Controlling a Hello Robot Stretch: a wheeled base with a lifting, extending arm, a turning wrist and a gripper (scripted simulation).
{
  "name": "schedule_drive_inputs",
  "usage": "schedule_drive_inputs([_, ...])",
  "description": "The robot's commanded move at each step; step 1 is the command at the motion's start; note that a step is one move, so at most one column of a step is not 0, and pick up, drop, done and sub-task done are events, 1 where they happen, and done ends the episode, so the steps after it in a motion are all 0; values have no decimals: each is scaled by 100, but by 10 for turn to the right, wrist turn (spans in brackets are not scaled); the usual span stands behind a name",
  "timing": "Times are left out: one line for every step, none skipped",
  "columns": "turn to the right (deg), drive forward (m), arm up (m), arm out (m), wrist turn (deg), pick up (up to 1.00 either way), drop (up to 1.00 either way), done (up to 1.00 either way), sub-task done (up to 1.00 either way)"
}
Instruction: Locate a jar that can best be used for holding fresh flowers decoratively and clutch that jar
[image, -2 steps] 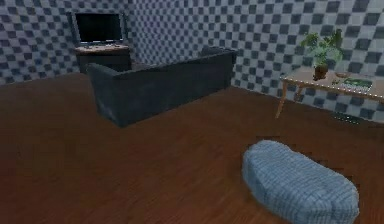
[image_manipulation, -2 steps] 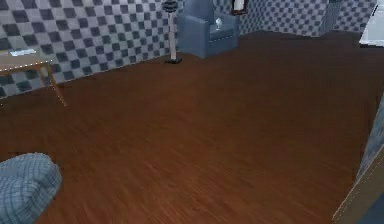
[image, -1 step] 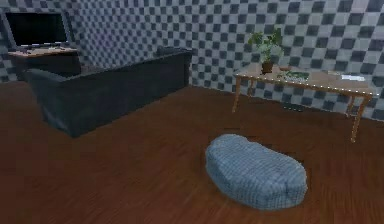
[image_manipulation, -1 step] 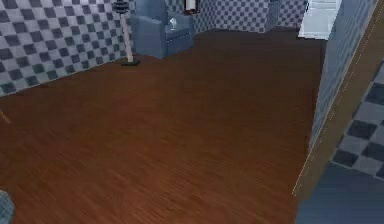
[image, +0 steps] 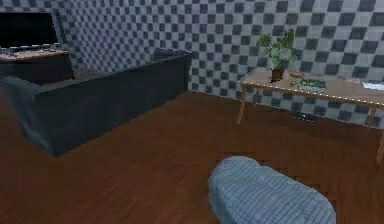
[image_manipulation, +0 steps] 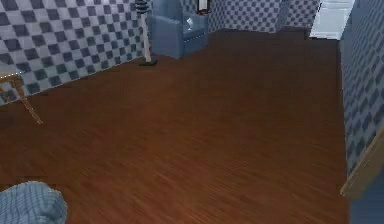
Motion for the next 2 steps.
schedule_drive_inputs([-450,0,0,0,0,0,0,0,0])
schedule_drive_inputs([-60,0,0,0,0,0,0,0,0])
